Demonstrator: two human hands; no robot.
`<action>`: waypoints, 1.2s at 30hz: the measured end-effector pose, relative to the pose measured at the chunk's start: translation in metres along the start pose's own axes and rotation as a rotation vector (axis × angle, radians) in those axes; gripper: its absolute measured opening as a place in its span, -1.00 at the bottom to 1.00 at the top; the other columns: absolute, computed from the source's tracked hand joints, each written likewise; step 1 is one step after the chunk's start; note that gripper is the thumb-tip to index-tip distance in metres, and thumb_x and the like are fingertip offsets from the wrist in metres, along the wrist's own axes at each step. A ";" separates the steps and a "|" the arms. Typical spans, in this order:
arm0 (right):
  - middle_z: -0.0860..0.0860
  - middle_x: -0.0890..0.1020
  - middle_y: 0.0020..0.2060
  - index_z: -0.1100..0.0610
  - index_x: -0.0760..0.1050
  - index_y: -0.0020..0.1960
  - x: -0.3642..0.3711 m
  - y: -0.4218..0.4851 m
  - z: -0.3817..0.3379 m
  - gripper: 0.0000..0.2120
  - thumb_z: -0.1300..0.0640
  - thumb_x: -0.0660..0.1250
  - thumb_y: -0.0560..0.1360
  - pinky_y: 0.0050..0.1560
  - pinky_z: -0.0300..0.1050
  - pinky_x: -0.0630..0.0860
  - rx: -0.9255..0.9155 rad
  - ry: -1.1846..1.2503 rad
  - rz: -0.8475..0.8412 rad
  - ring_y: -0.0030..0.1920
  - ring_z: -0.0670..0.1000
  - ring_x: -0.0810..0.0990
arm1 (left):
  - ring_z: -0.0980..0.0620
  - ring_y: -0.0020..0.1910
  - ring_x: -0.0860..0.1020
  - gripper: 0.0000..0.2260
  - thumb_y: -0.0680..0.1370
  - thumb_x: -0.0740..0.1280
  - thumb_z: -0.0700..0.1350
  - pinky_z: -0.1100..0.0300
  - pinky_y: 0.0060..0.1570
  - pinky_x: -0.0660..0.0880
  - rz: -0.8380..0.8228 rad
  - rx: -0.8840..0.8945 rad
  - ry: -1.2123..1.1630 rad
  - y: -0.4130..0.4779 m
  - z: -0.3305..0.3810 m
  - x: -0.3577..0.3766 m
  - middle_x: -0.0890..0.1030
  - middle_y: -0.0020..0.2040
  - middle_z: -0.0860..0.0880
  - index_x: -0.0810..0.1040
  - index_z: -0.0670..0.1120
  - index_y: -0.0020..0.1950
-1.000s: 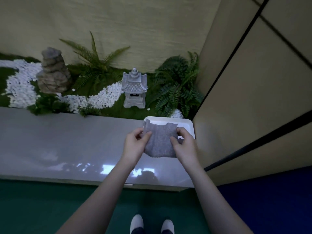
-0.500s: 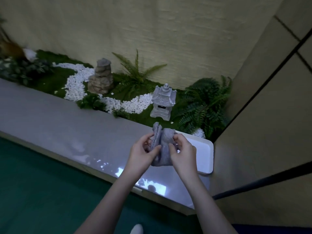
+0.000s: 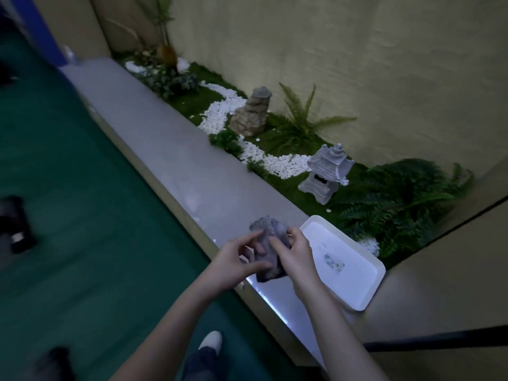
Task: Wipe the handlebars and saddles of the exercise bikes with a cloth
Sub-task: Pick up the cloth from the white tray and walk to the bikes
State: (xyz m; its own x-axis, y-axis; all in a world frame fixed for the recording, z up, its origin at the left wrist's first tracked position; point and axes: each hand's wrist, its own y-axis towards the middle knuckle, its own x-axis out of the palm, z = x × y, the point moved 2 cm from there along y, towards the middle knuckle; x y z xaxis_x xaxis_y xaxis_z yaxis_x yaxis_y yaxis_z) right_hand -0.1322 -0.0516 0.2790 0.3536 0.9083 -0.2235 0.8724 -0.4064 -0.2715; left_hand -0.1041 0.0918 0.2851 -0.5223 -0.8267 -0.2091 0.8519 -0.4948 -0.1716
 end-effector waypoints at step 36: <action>0.03 0.51 -0.31 0.15 0.34 -0.14 0.350 -0.458 0.038 -0.86 0.16 0.22 0.58 -0.24 -0.04 0.36 -0.764 -0.372 -1.224 -0.25 0.06 0.46 | 0.00 0.35 0.39 -0.56 0.59 0.22 0.09 0.03 0.30 0.36 1.328 -0.894 0.400 -0.673 -0.167 -0.093 0.44 0.38 0.02 0.36 -0.02 0.43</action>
State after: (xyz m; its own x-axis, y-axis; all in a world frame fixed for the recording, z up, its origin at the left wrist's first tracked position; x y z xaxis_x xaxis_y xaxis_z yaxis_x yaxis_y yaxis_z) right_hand -0.4209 0.4490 0.2892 -0.7119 0.5149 -0.4775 0.5605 0.8263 0.0553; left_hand -0.6349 0.5466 0.2588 0.4114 -0.3324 -0.8487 0.4668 0.8766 -0.1170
